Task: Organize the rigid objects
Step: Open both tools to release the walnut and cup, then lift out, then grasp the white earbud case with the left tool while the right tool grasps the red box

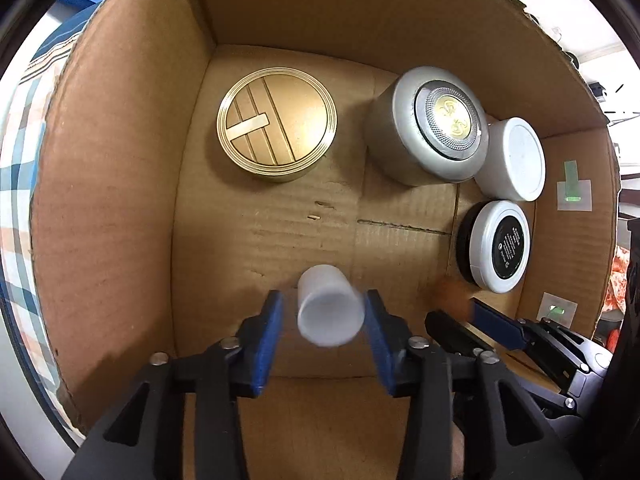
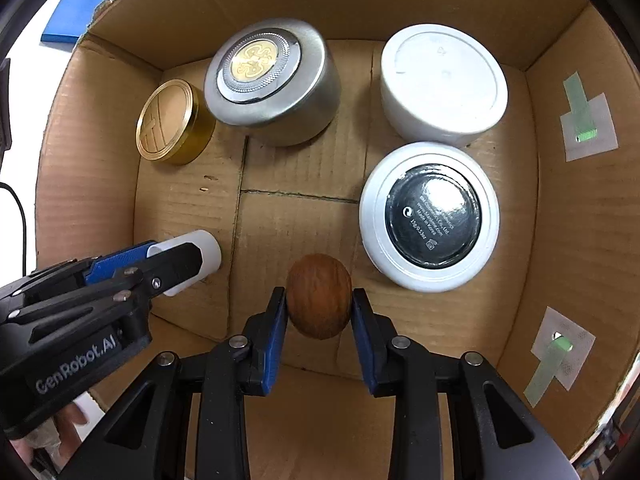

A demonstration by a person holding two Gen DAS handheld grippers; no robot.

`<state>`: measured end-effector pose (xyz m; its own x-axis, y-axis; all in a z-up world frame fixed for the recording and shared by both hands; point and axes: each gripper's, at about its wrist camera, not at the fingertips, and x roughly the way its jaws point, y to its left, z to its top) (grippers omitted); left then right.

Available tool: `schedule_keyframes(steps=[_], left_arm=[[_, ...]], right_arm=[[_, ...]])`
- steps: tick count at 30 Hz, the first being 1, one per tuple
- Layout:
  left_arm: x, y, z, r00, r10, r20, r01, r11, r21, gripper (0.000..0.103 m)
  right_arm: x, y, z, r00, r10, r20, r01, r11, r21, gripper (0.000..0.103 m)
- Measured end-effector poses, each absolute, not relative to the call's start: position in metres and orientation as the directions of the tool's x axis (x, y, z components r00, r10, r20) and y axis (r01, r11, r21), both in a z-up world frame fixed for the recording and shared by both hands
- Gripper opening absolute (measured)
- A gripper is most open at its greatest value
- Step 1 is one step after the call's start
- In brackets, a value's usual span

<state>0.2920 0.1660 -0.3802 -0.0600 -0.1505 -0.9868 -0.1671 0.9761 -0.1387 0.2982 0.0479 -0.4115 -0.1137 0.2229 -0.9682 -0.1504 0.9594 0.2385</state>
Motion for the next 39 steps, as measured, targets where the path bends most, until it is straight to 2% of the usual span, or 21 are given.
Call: schedule_keyframes(steps=[4,6,7,8,9,10,11,13,15,16,22,33,39], left_arm=[[0.287,0.168,-0.371,-0.038,-0.145,-0.989,-0.176,0.975,-0.137,0.063],[0.287,0.166,-0.362,-0.023,-0.14,-0.99,-0.176,0.975,-0.133,0.064],[0.284,0.166,-0.358,-0.017,-0.143,-0.99,-0.177,0.975,-0.138,0.068],[0.282,0.166,-0.354,-0.014,-0.139,-0.99,-0.178,0.975,-0.134,0.075],[0.28,0.167,-0.35,-0.011,-0.135,-0.991,-0.179,0.975,-0.13,0.088],[0.279,0.166,-0.347,-0.005,-0.131,-0.991,-0.179,0.975,-0.128,0.093],[0.276,0.166,-0.34,0.007,-0.115,-0.993,-0.179,0.977,-0.114,0.093],[0.272,0.165,-0.33,0.021,-0.095,-0.995,-0.178,0.979,-0.097,0.095],[0.268,0.164,-0.319,0.035,-0.083,-0.996,-0.179,0.98,-0.088,0.103],[0.268,0.161,-0.314,0.042,-0.077,-0.996,-0.178,0.981,-0.083,0.103],[0.25,0.151,-0.277,0.101,-0.042,-0.994,-0.166,0.984,-0.059,0.103],[0.232,0.113,-0.224,0.197,-0.016,-0.98,-0.143,0.989,-0.045,0.103],[0.238,0.074,-0.199,0.244,-0.04,-0.969,-0.096,0.993,-0.065,0.103]], right_arm=[[0.302,0.046,-0.404,-0.105,0.208,-0.973,-0.152,0.963,0.222,0.06],[0.303,0.043,-0.397,-0.097,0.2,-0.975,-0.155,0.965,0.214,0.062],[0.302,0.042,-0.395,-0.094,0.198,-0.976,-0.154,0.965,0.211,0.062],[0.302,0.041,-0.392,-0.091,0.198,-0.976,-0.153,0.966,0.21,0.063],[0.3,0.039,-0.388,-0.088,0.198,-0.976,-0.154,0.965,0.21,0.067],[0.299,0.038,-0.384,-0.082,0.2,-0.976,-0.154,0.965,0.211,0.071],[0.298,0.036,-0.381,-0.075,0.202,-0.976,-0.155,0.965,0.212,0.073],[0.296,0.033,-0.372,-0.065,0.201,-0.977,-0.154,0.966,0.209,0.084],[0.293,0.029,-0.365,-0.06,0.206,-0.977,-0.151,0.965,0.213,0.093],[0.292,0.027,-0.361,-0.056,0.204,-0.977,-0.153,0.966,0.21,0.097],[0.278,0.01,-0.332,-0.01,0.17,-0.985,-0.169,0.971,0.169,0.101],[0.246,-0.017,-0.263,0.061,0.24,-0.969,-0.203,0.953,0.224,0.101],[0.244,-0.06,-0.242,0.1,0.285,-0.953,-0.156,0.951,0.268,0.101]])
